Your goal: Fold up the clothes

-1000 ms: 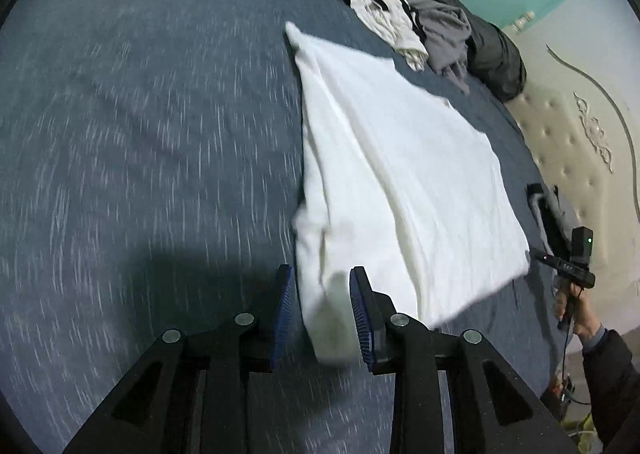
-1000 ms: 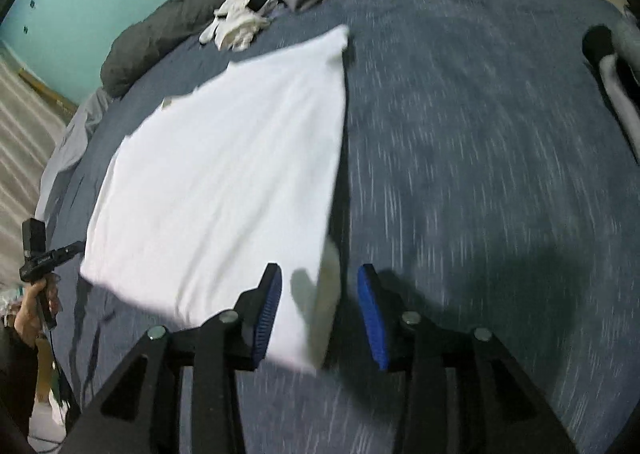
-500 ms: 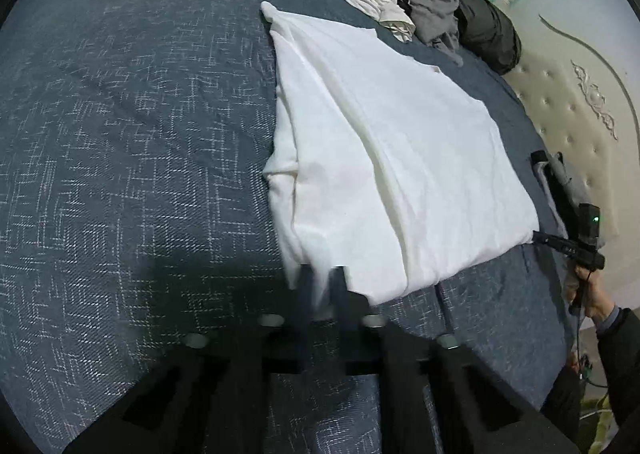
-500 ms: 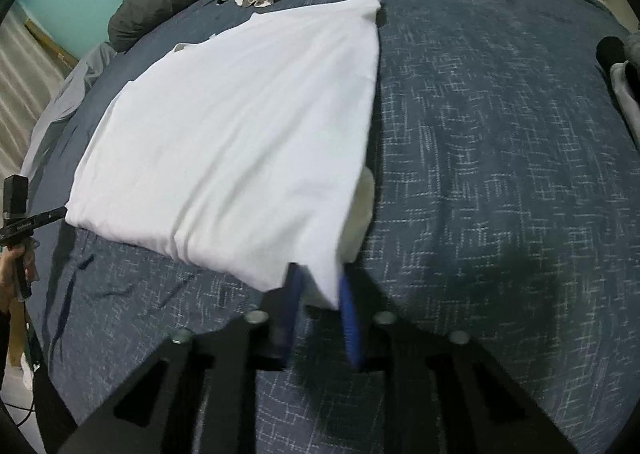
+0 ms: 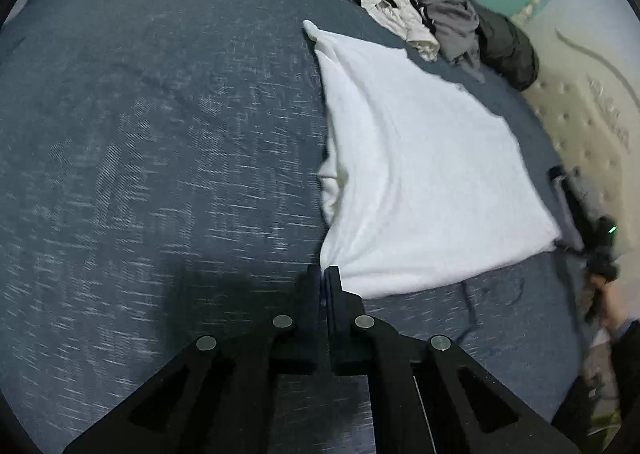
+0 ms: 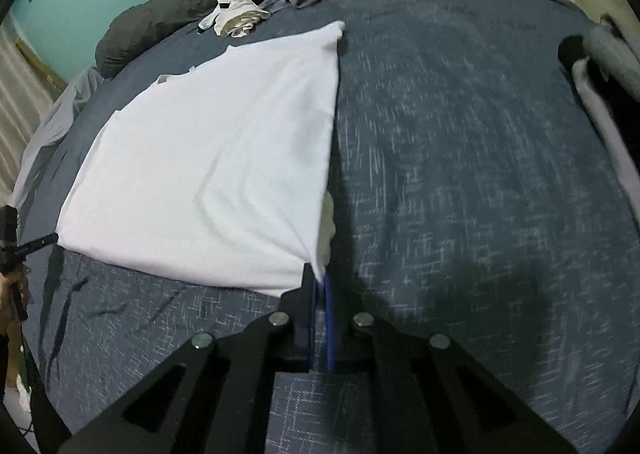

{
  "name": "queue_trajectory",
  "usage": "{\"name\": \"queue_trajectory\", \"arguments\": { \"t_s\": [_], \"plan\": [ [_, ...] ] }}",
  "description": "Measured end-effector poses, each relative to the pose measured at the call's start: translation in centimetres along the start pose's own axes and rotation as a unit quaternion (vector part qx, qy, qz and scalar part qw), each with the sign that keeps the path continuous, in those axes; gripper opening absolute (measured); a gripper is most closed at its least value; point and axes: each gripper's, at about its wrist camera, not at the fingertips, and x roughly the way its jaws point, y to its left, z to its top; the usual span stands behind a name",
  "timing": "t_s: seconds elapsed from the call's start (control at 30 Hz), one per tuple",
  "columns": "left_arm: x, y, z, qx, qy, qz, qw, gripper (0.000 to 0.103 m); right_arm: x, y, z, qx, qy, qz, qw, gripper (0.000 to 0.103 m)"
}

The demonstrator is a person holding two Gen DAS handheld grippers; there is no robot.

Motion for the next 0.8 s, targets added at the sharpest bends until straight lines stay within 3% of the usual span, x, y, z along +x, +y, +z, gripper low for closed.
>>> {"name": "queue_trajectory", "arguments": {
  "t_s": [0.13, 0.2, 0.3, 0.37, 0.53, 0.57, 0.6, 0.67, 0.8],
  "plan": [
    [-0.3, -0.2, -0.2, 0.001, -0.001, -0.009, 1.0, 0.004, 0.1, -0.6, -0.5, 0.001, 0.009, -0.003, 1.0, 0.006],
    [-0.4, -0.3, -0.3, 0.002, -0.002, -0.014, 0.9999, 0.006, 0.0, -1.0, -0.7, 0.01, 0.015, 0.0, 1.0, 0.013],
    [-0.6, -0.4, -0.5, 0.003, -0.002, -0.021, 0.9998, 0.031, -0.2, -1.1, -1.2, 0.012, 0.02, 0.01, 1.0, 0.026],
    [-0.6, -0.5, -0.6, 0.002, -0.003, -0.027, 0.9996, 0.035, -0.3, -0.8, -1.3, 0.001, 0.015, 0.009, 1.0, 0.028],
    [0.7, 0.0, -0.2, -0.035, -0.009, -0.057, 0.9977, 0.031, 0.5, -0.5, -1.0, 0.016, 0.013, 0.03, 0.999, 0.028],
    [1.0, 0.1, -0.2, -0.04, -0.009, -0.061, 0.9973, 0.024, 0.5, -0.4, -1.0, 0.014, 0.012, 0.033, 0.999, 0.028],
    [1.2, 0.1, -0.4, -0.045, -0.007, -0.063, 0.997, 0.004, 0.4, -0.4, -1.0, 0.011, 0.009, 0.031, 0.999, 0.019],
    [1.3, 0.2, -0.5, -0.05, -0.01, -0.058, 0.997, 0.003, 0.2, -0.5, -1.1, 0.009, 0.003, 0.028, 1.0, 0.006],
    [1.1, 0.8, -1.0, -0.065, -0.018, -0.052, 0.9963, 0.003, -0.6, -2.0, -1.5, 0.03, -0.007, 0.03, 0.999, 0.003]
  ]
}}
